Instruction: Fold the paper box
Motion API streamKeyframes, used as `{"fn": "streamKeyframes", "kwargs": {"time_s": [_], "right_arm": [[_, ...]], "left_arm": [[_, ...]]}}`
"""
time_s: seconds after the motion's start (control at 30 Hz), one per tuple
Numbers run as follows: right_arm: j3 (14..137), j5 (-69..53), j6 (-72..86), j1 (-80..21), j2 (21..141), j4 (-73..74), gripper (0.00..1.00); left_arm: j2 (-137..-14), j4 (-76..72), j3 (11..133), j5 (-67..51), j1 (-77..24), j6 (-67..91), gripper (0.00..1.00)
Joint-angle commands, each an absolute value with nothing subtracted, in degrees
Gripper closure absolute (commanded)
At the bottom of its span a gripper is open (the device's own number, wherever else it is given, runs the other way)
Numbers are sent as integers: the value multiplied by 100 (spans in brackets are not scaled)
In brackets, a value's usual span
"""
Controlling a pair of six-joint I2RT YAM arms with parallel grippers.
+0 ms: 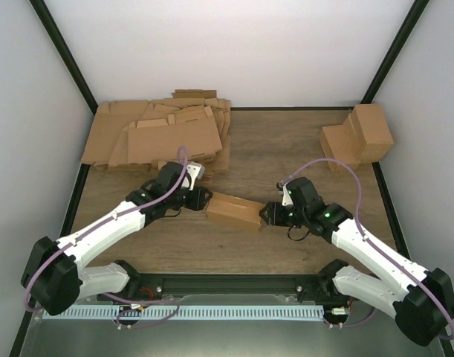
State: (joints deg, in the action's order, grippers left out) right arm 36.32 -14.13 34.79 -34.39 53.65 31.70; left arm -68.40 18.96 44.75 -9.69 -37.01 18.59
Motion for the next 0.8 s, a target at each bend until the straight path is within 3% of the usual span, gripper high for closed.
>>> {"fn": "streamKeyframes", "kwargs": {"time_s": [0.0, 0.3, 0.43, 0.77], "right_arm": [[3797, -1605, 3532, -3507, 5402, 3229, 55], [3840, -1858, 3595, -3508, 5436, 3096, 68], [3874, -1953, 3612, -3507, 5459, 3059, 68], [3942, -2081, 3630, -3510, 5534, 2977, 73]], "left_arm": [[-6954, 1835, 4421, -852, -3717, 1723, 55], [-7117, 2073, 4520, -622, -3782, 1775, 57], [-7317, 2261, 4687, -641, -3828, 1813, 69], [-7404, 2612, 4986, -622, -4081, 2100, 82]]}}
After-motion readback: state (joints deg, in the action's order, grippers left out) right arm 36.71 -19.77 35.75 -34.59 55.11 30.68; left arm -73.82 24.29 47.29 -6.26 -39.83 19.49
